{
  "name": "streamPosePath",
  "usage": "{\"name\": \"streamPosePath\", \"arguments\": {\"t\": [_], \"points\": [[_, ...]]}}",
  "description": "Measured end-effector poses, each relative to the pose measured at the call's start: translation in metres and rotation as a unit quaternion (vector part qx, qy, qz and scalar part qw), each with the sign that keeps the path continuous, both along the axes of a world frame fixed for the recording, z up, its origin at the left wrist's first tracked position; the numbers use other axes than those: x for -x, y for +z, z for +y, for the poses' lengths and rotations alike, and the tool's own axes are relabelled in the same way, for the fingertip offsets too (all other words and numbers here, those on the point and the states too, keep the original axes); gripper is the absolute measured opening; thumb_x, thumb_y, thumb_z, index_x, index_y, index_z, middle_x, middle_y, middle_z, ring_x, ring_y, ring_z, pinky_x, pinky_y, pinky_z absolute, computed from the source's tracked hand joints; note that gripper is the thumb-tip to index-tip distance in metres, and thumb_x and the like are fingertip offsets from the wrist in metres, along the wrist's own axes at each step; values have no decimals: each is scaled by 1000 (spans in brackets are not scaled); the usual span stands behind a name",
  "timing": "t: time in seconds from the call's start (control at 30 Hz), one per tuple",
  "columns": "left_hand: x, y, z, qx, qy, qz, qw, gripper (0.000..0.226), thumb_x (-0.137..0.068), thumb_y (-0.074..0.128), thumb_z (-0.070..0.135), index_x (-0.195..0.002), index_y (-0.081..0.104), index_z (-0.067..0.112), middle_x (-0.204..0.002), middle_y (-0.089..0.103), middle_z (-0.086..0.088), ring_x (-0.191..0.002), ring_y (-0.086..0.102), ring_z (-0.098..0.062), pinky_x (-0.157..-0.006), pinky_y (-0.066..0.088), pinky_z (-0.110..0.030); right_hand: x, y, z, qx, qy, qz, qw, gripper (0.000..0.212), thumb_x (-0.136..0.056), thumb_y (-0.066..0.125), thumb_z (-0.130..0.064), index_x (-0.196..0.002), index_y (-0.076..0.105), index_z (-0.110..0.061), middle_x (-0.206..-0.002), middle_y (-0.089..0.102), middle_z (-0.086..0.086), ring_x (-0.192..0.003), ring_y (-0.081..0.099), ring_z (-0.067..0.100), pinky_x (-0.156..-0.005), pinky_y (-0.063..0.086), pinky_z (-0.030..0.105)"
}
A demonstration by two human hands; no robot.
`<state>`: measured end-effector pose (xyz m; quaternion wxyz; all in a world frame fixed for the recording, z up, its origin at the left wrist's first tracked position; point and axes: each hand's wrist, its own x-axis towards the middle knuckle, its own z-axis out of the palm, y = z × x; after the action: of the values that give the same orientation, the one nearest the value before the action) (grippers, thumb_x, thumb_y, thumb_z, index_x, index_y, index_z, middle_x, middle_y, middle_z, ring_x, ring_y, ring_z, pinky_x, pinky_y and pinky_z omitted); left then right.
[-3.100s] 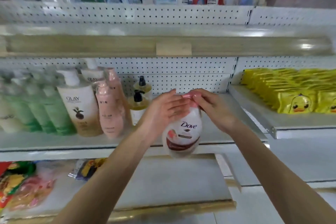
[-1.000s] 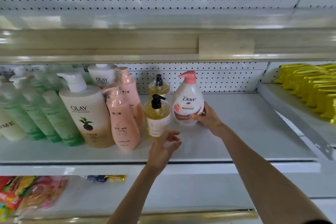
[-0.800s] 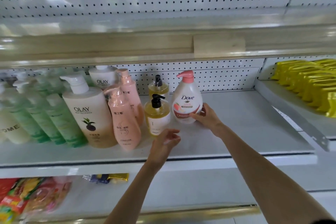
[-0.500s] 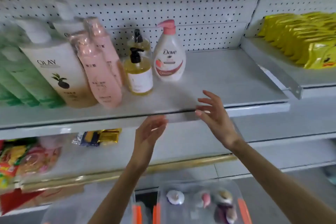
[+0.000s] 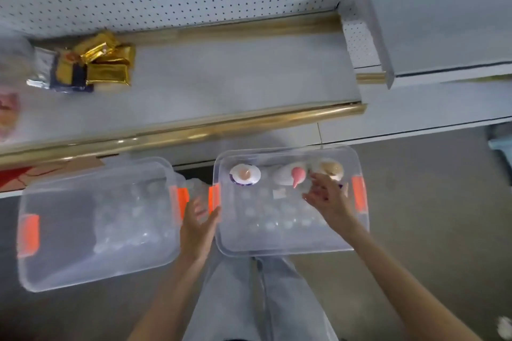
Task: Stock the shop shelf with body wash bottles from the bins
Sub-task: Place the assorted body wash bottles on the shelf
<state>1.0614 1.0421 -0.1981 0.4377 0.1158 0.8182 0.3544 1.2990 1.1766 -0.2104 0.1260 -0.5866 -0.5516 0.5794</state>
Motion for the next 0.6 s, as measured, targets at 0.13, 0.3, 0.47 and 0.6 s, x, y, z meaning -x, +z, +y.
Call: {"name": "streamPosePath", "arguments": {"t": [0.13, 0.3, 0.47, 0.6], "points": [[-4, -47, -22, 84, 9, -35, 996, 64, -85, 72, 23, -138, 39, 13, -130, 51, -10, -112, 52, -20, -92, 36, -28, 6, -47, 13, -9, 76, -94, 993, 51, -85, 69, -20, -129, 46, -29, -90, 48, 1, -72, 51, 2, -72, 41, 10], [-19, -99, -29, 141, 26, -82, 986, 57, -86, 69, 14, -135, 41, 5, -134, 49, -20, -122, 50, -35, -94, 40, -34, 12, -90, 43, 81, 12, -89, 993, 43, -91, 62, -32, -130, 45, -30, -103, 58, 16, -72, 53, 19, -64, 45, 30], [-29, -120, -33, 129, 43, -107, 985, 63, -86, 68, 28, -139, 38, 12, -133, 50, -14, -123, 49, -32, -104, 39, -50, 24, -103, 52, 159, -36, -41, 986, 27, -96, 56, -21, -122, 53, -17, -80, 60, 11, -62, 59, 18, -54, 51, 18], [-28, -124, -34, 117, 48, -109, 986, 51, -89, 65, 29, -132, 44, 12, -120, 56, -12, -107, 56, -28, -97, 42, -42, 24, -105, 49, 181, -49, 13, 982, 20, -95, 56, -16, -114, 56, -21, -89, 63, 12, -65, 68, 20, -61, 58, 27]]}}
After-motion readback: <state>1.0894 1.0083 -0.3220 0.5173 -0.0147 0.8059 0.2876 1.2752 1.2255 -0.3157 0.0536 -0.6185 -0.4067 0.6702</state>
